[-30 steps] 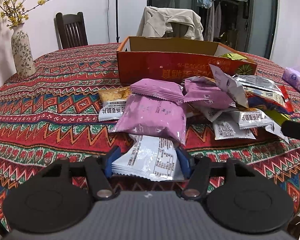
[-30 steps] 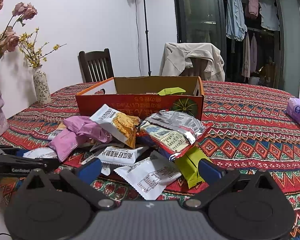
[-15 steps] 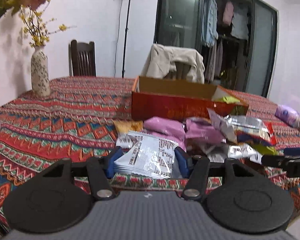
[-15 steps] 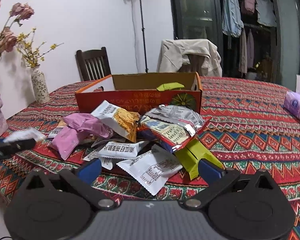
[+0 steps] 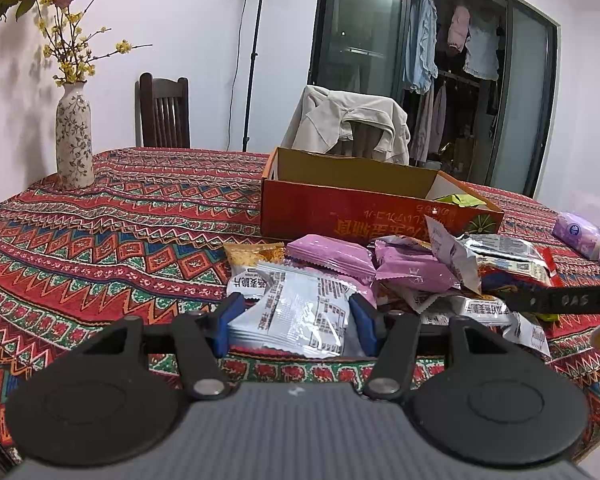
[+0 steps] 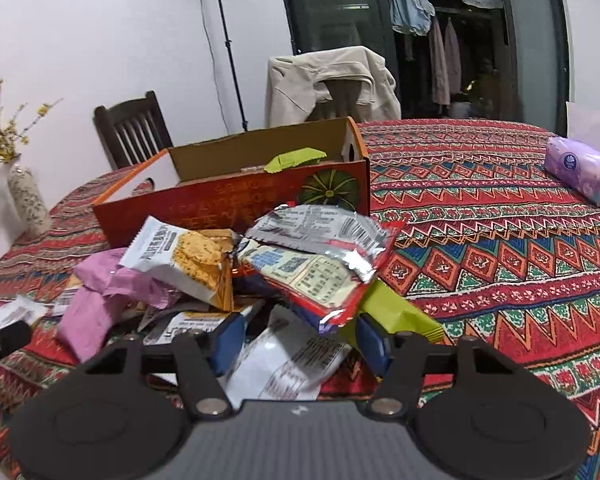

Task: Organize snacks
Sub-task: 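Grasp a white printed packet with the left gripper while the right grasps another, then lower both white packets into the cardboard box and open both grippers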

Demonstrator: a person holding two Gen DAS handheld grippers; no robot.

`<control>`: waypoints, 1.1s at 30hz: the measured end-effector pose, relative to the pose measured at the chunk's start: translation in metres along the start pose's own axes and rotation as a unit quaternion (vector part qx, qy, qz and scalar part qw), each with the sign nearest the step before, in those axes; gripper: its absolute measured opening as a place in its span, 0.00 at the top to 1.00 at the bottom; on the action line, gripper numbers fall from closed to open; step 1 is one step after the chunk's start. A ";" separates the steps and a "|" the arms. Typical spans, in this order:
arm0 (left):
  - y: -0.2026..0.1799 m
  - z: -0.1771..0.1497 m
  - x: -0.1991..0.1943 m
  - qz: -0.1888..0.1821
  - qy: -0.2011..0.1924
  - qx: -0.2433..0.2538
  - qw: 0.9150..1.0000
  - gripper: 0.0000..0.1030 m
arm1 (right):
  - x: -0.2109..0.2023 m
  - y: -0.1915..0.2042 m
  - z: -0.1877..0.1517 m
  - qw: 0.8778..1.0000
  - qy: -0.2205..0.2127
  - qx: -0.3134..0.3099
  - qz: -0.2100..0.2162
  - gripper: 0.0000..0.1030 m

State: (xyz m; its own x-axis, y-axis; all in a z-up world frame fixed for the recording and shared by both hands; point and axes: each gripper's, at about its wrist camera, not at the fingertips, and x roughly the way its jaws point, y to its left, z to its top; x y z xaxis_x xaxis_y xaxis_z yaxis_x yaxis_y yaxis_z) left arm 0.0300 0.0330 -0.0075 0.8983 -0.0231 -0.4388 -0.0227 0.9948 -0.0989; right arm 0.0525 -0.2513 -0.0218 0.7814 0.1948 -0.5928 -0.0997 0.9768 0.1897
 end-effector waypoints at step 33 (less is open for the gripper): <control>-0.007 0.017 -0.018 -0.007 -0.044 0.002 0.999 0.43 | -0.068 0.017 -0.008 0.990 -0.110 -0.084 0.041 0.61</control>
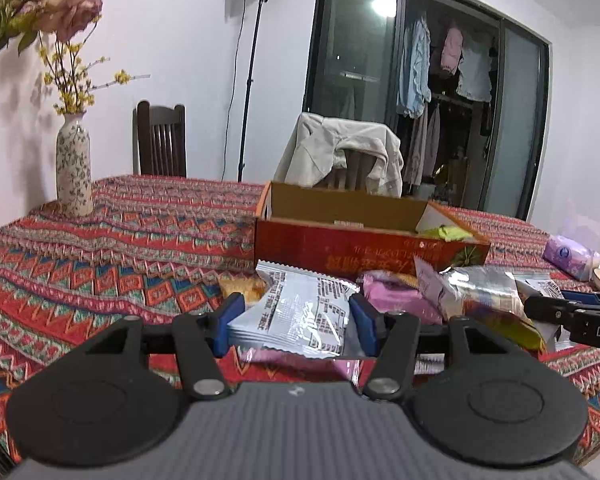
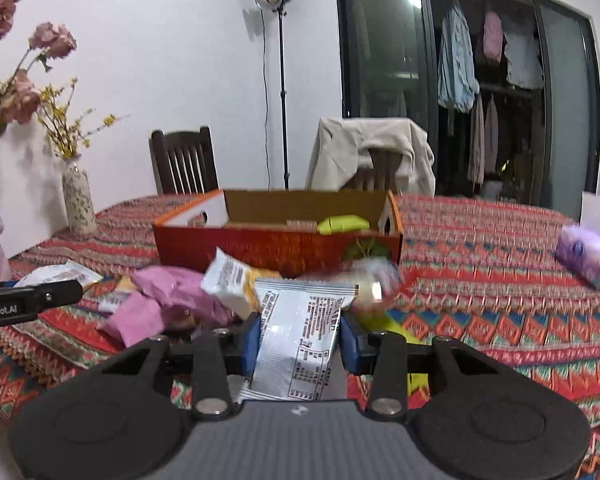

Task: Organize snacks
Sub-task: 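Lower both white packets into the cardboard box and open both grippers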

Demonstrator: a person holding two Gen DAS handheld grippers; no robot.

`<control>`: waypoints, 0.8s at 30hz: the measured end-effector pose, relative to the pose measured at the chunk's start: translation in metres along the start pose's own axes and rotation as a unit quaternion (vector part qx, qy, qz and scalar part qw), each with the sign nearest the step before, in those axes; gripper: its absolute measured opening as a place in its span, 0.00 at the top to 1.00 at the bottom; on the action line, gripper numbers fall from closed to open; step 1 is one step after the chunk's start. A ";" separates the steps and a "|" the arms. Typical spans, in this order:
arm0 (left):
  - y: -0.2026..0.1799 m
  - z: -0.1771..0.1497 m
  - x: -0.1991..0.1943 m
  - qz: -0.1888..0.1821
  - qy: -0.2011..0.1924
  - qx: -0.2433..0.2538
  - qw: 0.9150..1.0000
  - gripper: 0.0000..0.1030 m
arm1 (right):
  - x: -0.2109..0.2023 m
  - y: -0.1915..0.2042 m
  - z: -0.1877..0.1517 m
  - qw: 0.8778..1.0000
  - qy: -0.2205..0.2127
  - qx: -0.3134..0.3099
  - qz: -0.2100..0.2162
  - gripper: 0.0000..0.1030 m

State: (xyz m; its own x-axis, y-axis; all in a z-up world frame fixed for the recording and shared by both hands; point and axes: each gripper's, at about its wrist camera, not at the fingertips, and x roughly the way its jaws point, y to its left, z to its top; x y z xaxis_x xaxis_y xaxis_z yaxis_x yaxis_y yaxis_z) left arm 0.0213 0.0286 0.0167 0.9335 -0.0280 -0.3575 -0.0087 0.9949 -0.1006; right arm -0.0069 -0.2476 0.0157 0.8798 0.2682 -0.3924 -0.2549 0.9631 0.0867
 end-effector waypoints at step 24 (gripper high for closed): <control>-0.030 0.076 0.069 -0.003 -0.054 0.030 0.998 0.43 | 0.068 -0.018 0.079 0.998 -0.052 -0.016 0.004 0.61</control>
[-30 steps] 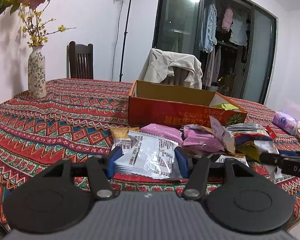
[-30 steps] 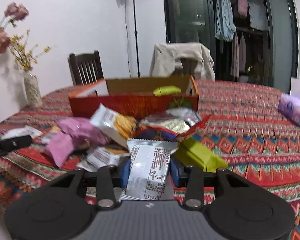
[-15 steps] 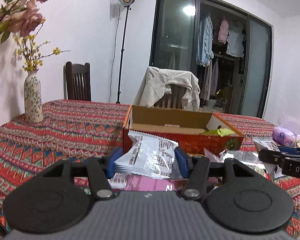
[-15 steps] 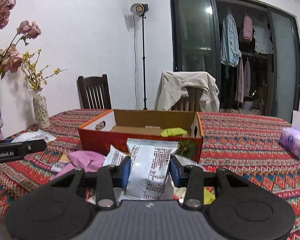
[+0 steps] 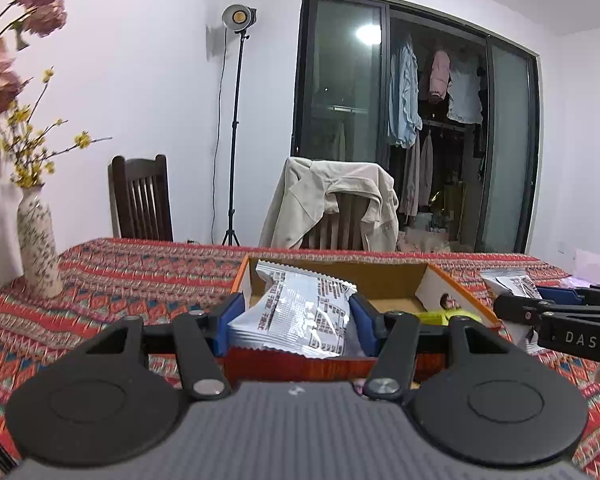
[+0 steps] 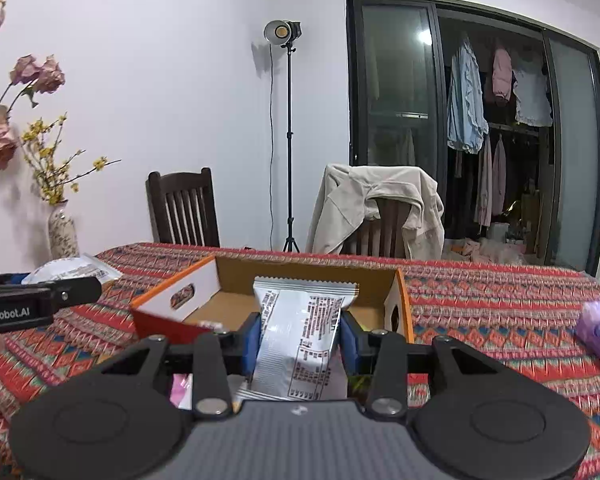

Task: Organize snacks
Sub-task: 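Lower both white packets into the cardboard box and open both grippers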

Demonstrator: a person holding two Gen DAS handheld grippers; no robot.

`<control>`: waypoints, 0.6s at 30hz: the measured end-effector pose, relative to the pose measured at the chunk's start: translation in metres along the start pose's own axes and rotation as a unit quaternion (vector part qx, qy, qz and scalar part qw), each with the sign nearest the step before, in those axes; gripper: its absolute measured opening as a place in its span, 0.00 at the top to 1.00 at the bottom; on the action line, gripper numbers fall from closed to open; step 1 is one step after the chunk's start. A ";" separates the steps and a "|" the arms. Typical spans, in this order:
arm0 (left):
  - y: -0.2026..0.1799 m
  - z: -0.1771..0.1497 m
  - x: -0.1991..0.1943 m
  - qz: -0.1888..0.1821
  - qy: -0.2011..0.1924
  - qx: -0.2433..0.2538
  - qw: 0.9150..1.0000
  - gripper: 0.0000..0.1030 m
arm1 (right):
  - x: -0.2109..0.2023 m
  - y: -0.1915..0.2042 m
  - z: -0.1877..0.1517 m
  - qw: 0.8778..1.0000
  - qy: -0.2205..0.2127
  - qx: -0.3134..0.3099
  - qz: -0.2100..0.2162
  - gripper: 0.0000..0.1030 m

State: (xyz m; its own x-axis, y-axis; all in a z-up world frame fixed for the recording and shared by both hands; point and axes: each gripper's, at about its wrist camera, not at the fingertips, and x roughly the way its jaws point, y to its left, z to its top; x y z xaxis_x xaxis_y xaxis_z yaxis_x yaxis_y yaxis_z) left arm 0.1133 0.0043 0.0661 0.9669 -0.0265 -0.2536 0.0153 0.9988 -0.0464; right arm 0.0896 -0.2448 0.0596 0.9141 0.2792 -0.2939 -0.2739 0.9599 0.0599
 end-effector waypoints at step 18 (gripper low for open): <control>-0.004 0.037 0.132 0.027 0.021 -0.018 0.999 0.43 | 0.117 -0.033 0.034 0.999 0.013 0.044 -0.016 0.61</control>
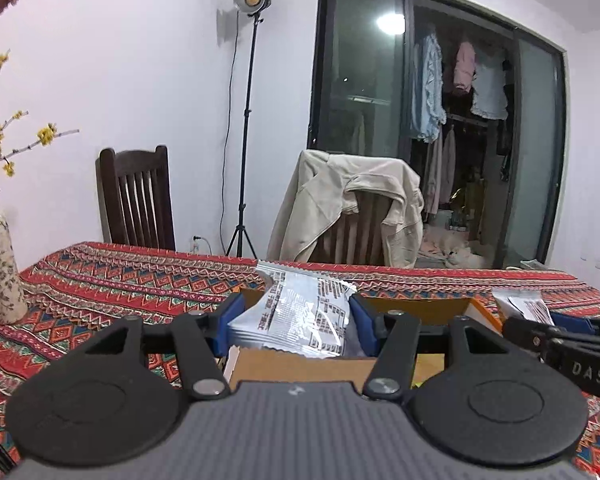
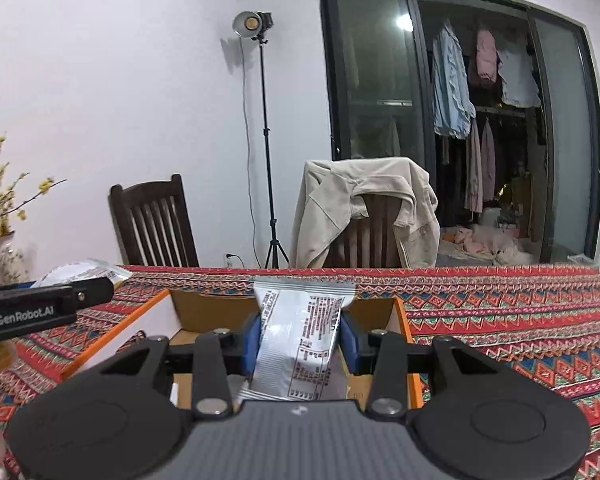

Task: Organize snacks
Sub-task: 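Lower both white packets into the cardboard box and open both grippers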

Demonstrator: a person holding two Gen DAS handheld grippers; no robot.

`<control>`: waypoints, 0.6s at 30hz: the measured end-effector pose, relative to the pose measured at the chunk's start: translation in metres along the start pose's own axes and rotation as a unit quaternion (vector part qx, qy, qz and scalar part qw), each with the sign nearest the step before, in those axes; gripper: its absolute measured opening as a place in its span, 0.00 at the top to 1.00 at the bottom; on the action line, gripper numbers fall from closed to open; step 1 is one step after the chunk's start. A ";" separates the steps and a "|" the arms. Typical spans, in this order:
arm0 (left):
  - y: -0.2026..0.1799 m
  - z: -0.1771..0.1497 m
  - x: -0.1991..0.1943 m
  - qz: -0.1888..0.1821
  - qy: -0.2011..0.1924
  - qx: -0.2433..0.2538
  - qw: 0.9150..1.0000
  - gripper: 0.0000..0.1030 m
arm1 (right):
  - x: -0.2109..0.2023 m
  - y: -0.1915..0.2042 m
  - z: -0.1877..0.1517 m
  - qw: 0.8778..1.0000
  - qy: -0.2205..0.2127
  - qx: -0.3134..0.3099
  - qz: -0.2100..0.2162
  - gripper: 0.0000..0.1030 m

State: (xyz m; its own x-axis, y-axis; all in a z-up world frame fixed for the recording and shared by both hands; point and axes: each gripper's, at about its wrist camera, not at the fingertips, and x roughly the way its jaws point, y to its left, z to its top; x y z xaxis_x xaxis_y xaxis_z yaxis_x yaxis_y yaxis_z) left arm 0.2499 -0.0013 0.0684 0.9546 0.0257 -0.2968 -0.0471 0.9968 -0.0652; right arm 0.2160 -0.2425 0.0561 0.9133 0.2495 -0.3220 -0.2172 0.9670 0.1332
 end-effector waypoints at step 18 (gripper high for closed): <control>0.003 -0.026 0.032 0.000 0.037 0.007 0.999 0.04 | 0.031 -0.013 -0.024 0.998 0.057 0.006 -0.006 0.13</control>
State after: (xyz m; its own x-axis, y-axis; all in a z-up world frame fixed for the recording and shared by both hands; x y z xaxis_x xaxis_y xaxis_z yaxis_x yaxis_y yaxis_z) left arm 0.2729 0.0004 0.0342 0.9305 0.0205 -0.3657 -0.0426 0.9977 -0.0526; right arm 0.2392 -0.2456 0.0220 0.8710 0.2421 -0.4274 -0.2013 0.9696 0.1390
